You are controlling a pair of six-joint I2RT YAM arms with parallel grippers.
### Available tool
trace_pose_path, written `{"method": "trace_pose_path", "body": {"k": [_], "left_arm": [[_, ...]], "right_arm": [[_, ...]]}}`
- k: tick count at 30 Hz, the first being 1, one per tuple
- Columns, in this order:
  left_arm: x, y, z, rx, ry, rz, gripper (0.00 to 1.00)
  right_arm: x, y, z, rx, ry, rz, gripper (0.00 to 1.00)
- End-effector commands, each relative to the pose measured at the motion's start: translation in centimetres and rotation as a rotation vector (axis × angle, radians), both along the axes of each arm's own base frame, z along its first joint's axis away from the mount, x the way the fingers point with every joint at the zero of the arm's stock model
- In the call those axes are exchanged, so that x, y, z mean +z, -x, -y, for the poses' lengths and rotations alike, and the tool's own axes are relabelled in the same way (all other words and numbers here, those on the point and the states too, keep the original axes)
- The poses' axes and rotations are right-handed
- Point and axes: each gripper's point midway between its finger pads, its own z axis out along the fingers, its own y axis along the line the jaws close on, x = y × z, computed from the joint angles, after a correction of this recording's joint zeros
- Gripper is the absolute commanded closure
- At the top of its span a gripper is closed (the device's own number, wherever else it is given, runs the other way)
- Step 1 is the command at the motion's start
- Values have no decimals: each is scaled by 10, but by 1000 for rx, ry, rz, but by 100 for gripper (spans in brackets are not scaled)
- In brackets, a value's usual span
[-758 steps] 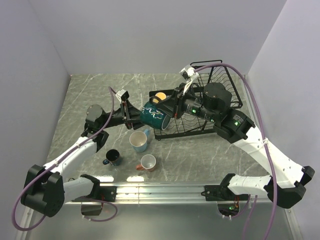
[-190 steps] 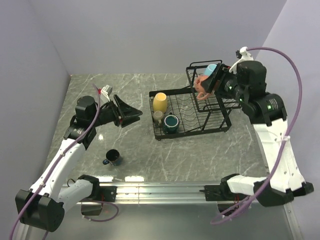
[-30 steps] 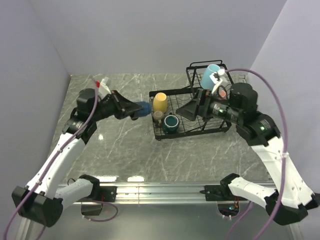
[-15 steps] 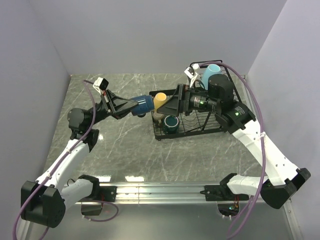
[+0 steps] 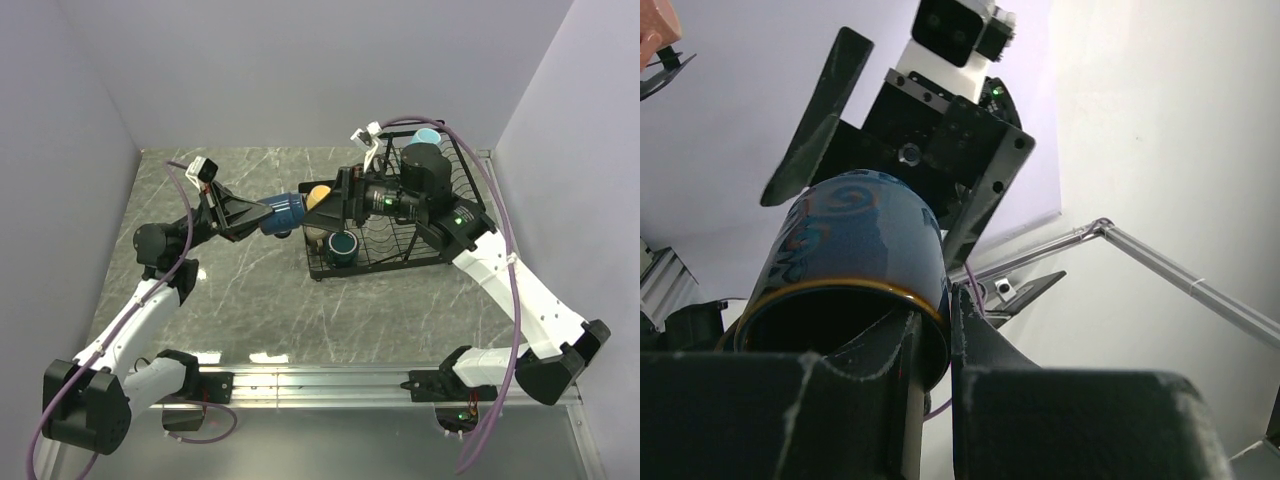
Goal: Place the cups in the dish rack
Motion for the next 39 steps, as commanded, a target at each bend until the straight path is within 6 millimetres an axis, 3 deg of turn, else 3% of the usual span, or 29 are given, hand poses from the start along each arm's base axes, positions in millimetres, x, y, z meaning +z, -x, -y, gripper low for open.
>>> {"method": "trace_pose_path", "body": {"k": [1,12,24,27,33,34,36,37,38,39], "left_arm": [[16,11,-5,4,42,89,100],[10,10,-5,12,43,71,100],[6,13,-7,10,59,60,100],[6,13,-8,10,62,61,100],[0,12,-8,15,63,40,100],[-1,13,-8,14,61,36,100],[-4,12,-8,13,55,25,100],[-5,12,-8,15,51,17,99],[-7,11,-7,18,45,15,98],[-9,10,-7,21,42,8,95]], "right_arm": [[39,6,-13,54,-78,124,0],[40,10,-45,110,-72,130,0],[28,15,-60,119,-49,126,0],[29,16,-62,120,-51,127,7],[36,20,-60,120,-76,133,40],[38,21,-59,120,-82,134,52],[46,24,-58,126,-112,134,65],[48,25,-58,126,-121,131,85],[51,26,-58,128,-130,130,95],[54,28,-58,129,-144,126,100]]}}
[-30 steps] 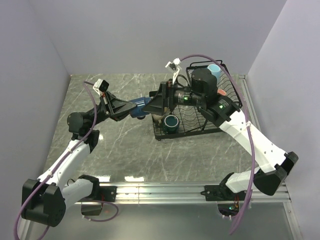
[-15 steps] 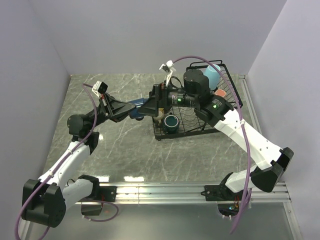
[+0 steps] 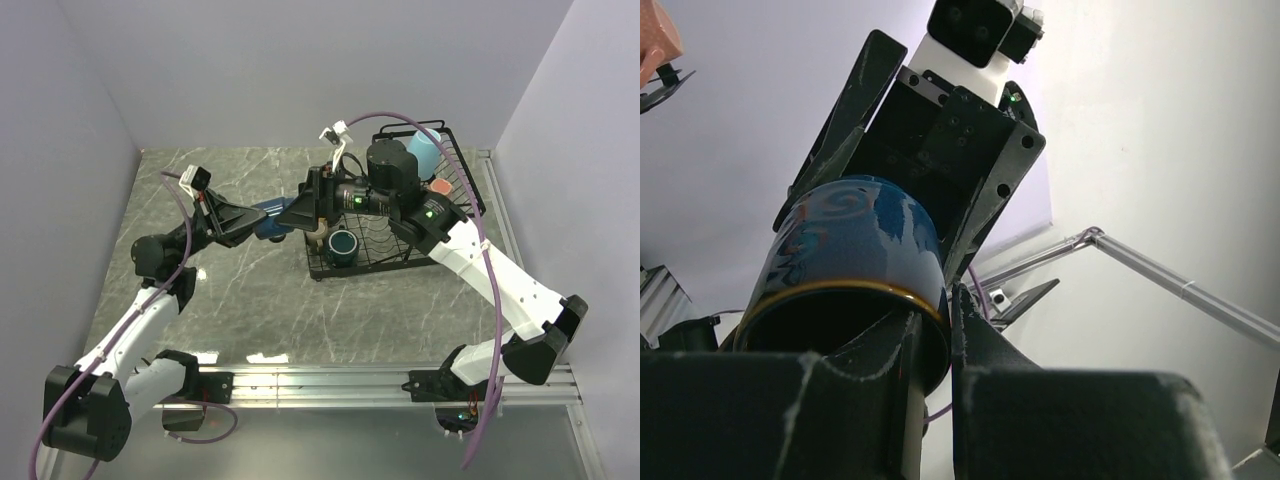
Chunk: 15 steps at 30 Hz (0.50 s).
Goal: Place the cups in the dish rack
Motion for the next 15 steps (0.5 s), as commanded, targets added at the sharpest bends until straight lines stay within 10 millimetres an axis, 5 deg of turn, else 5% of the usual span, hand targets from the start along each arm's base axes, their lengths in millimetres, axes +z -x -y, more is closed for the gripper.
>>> {"method": "trace_pose_path", "body": {"k": [1,11,15], "left_arm": [[1,8,2,-12,1,10,93],[-25,-5,6,36,-89,-72,43],[-27,-6,6,40,-101,-77,32]], "right_arm": [[55,31,-8,100,-173,70,100],[51,32,9,40,-152,81,100],[53,35,13,28,-153,85,100]]}}
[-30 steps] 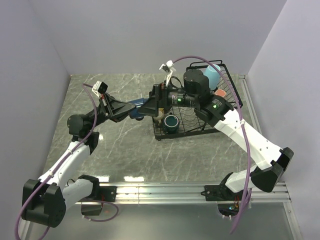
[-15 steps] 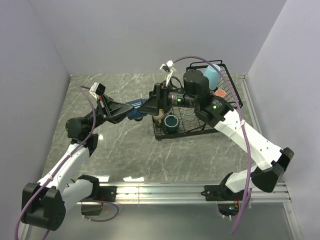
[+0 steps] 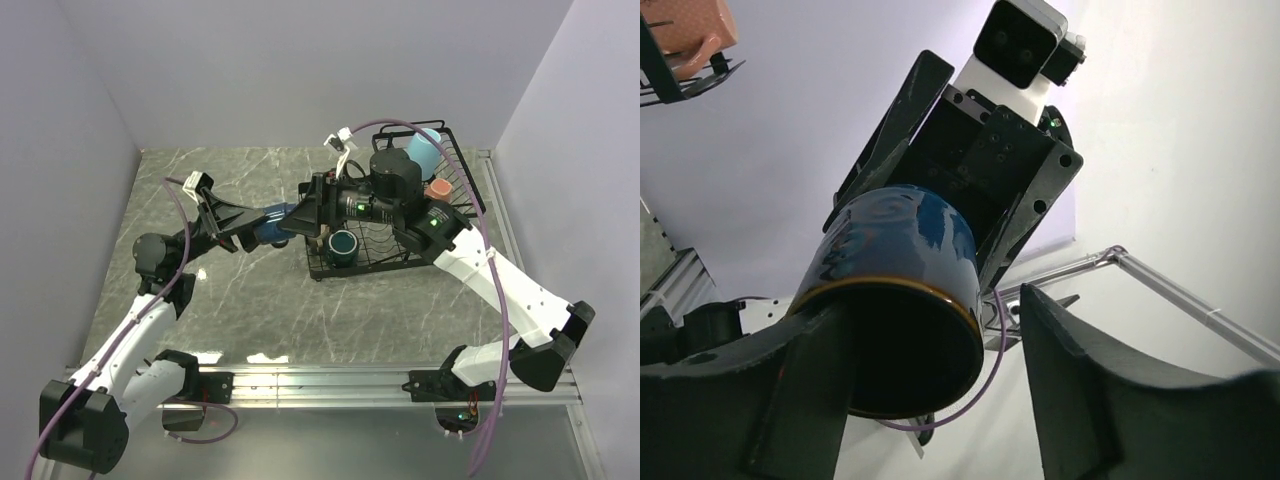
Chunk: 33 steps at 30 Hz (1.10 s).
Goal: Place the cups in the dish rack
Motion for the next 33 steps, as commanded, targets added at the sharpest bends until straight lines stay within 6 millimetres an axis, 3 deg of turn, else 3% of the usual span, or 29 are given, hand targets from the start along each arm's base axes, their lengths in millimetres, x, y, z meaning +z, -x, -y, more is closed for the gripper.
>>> {"method": "trace_pose_path", "body": {"k": [1,8,19,22,24,27,33], "left_arm": [[-11,-4,2,14,-45,-8,31],[-22,-14,-4,70,-128,-47,26],[-49,-36,-46,287,-326,-129,24],[-59,-40,-54,333,-403,-162,24],[-74,-41,-57,343,-460,-226,25],[-79,-44,-64,392,-545,-213,26],[-90,-41,-67,409,-594,-225,28]], "right_arm": [[57,27,9,52,-144,117,100],[44,11,28,-51,-28,148,100],[38,-31,70,-219,53,143,100],[36,-55,83,-309,119,157,100],[20,-74,97,-417,230,133,100],[1,-105,111,-530,399,109,100],[-35,-156,125,-683,653,65,100]]}}
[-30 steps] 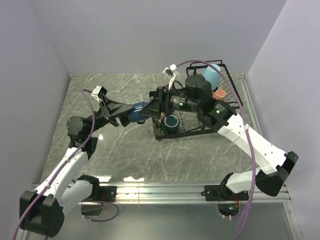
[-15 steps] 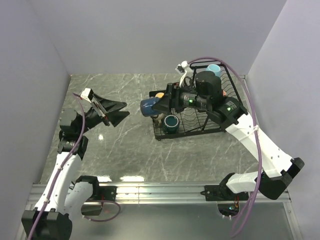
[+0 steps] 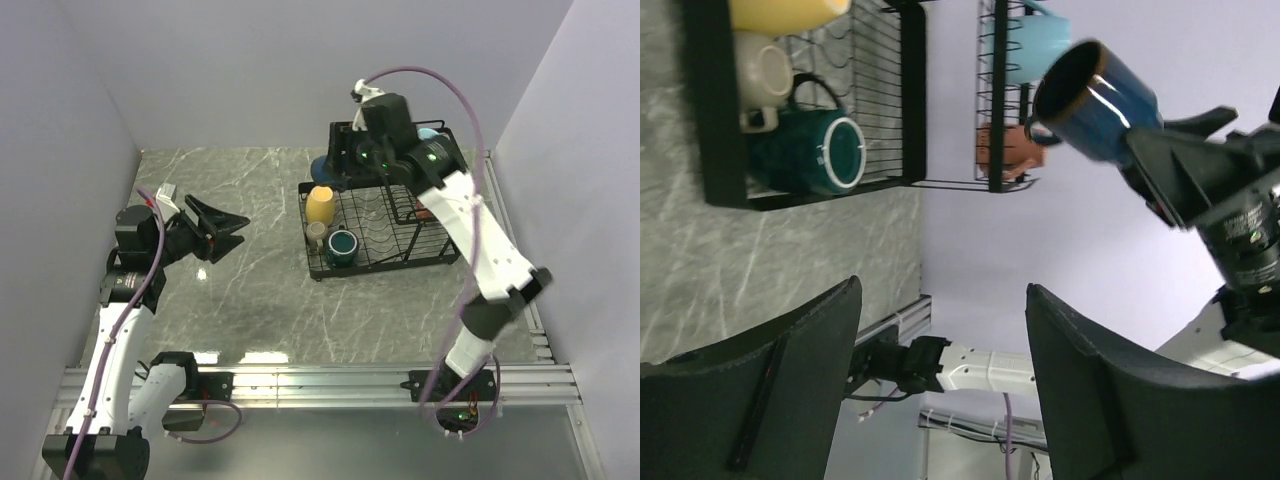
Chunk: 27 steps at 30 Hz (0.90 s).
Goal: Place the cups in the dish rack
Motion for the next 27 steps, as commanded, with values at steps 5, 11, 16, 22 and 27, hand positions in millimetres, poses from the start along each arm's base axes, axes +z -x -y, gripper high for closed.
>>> {"method": "trace_pose_path", "body": {"k": [5,11,16,22,27], "left_arm": [[-7,7,-9,23,-110,-2,29],[-10,11,-12,27,-149,-13,30],[-15,16,-13,24,-168,-33,31],[-20,19,-13,19,-178,-52,33],[-25,20,-14,19,-191,-60,33]], "right_arm": [[-54,-54,28,-203,315,-55,100],[-97,-73,43,-283,456,-102,100],[-120,-85,46,-304,517,-128,100],[-150,-95,41,-306,575,-164,100],[-173,-96,33,-292,616,-190,100]]}}
